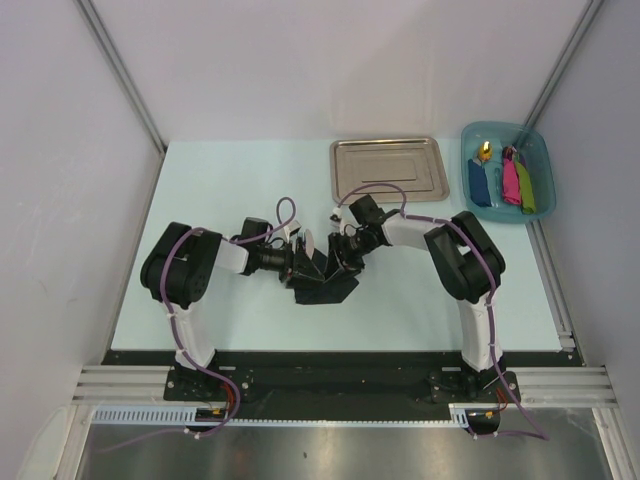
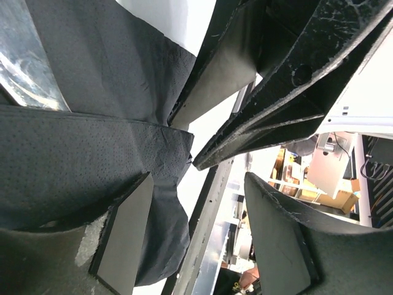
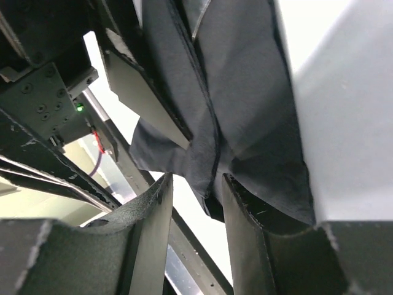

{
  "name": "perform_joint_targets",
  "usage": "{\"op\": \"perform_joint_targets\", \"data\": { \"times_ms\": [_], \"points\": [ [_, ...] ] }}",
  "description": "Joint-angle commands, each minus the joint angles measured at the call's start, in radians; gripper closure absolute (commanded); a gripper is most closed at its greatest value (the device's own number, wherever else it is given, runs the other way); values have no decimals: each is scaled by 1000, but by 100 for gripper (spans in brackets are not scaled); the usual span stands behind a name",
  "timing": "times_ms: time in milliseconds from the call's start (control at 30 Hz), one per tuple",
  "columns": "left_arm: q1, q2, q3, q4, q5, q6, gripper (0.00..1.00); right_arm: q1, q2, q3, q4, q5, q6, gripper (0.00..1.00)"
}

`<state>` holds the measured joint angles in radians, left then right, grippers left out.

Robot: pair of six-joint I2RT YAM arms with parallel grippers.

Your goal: Place the utensils on the paper napkin and roll it up

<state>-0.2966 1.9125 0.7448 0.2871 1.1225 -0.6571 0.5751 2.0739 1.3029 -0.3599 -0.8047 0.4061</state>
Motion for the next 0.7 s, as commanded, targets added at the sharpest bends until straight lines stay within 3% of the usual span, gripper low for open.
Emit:
{"op": "perform_joint_targets", "data": {
  "times_ms": [0,100,167,300,667],
  "points": [
    [-3,8,-18,50,-79,21,32,5,9,33,-56,25,-46,58],
    [-3,6,-22,64,-78,14,32,5,11,29,-38,6,-35,60],
    [-4,3,-25,69,-76,13,33,9,12,30,-25,-1,-27,69],
    [-4,-41,-28,69,-59,23,34,9,25,35,-2,5,-20,99],
    [45,-328,-73,-61,-10,99,41,-3,22,12,-16,44,-41,100]
  ]
}}
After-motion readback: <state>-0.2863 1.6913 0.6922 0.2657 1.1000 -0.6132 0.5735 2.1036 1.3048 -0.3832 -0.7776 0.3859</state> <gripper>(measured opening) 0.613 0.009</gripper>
